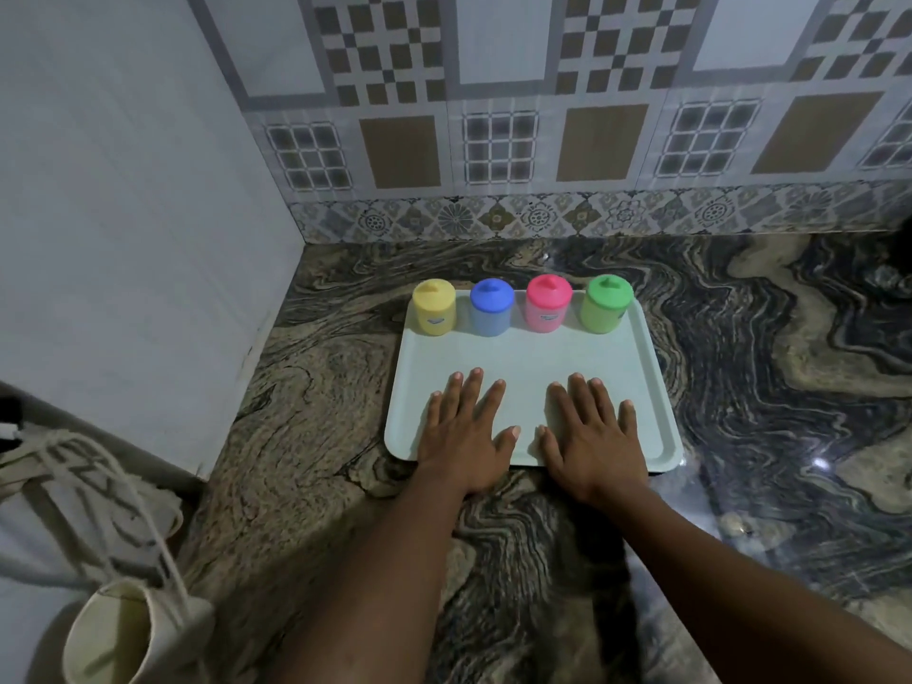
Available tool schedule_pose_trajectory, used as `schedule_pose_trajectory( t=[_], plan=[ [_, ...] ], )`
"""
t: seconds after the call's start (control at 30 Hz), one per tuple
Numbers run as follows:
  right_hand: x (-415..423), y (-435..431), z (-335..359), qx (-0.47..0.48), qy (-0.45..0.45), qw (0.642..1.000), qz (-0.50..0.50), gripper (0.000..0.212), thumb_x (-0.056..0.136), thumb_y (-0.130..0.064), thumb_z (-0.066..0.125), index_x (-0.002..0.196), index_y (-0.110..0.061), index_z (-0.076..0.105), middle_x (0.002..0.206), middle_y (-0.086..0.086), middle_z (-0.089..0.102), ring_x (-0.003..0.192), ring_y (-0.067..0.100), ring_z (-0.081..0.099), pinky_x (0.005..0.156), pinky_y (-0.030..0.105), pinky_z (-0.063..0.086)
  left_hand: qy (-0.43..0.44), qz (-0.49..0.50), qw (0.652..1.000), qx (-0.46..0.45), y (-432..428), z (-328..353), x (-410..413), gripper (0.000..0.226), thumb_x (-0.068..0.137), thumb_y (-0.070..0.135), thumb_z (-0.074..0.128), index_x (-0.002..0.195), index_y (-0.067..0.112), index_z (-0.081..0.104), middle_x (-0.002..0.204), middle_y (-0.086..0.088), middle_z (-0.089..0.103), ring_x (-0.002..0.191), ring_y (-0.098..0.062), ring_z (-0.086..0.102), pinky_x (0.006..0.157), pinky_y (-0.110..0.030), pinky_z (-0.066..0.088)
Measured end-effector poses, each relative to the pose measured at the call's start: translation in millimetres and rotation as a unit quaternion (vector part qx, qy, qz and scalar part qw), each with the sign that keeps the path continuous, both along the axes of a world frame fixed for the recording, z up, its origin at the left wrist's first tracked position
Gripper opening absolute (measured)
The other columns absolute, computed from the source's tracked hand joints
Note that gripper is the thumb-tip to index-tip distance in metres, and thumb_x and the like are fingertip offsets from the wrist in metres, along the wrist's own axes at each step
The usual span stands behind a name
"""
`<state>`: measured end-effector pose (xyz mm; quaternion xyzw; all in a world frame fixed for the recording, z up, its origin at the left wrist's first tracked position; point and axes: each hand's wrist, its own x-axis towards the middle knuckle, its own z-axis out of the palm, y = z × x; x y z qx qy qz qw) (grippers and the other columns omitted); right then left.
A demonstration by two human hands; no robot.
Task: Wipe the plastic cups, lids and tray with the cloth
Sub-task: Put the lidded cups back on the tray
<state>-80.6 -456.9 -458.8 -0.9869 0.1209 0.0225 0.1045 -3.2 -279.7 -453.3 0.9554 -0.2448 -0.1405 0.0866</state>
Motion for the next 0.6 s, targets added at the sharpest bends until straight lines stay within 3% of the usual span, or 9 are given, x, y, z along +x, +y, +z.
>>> schedule_pose_trajectory(
  t=[0.6],
  plan=[
    [124,-51,0,-0.002,0.003,1.000,-0.020,0.070,0.096,-0.059,0.019,0.159,-0.029,0.011,0.169,0.004,0.005,0.155,0.024,-0.002,0.121,0.058,0.005,-0.003,-0.013,1.000,0.015,-55,2,128,0.070,0.098,0.062,0.016,0.158,0.036,-0.010,0.165,0.004,-0.025,0.150,-0.022,-0.028,0.121,-0.049,-0.013]
  ],
)
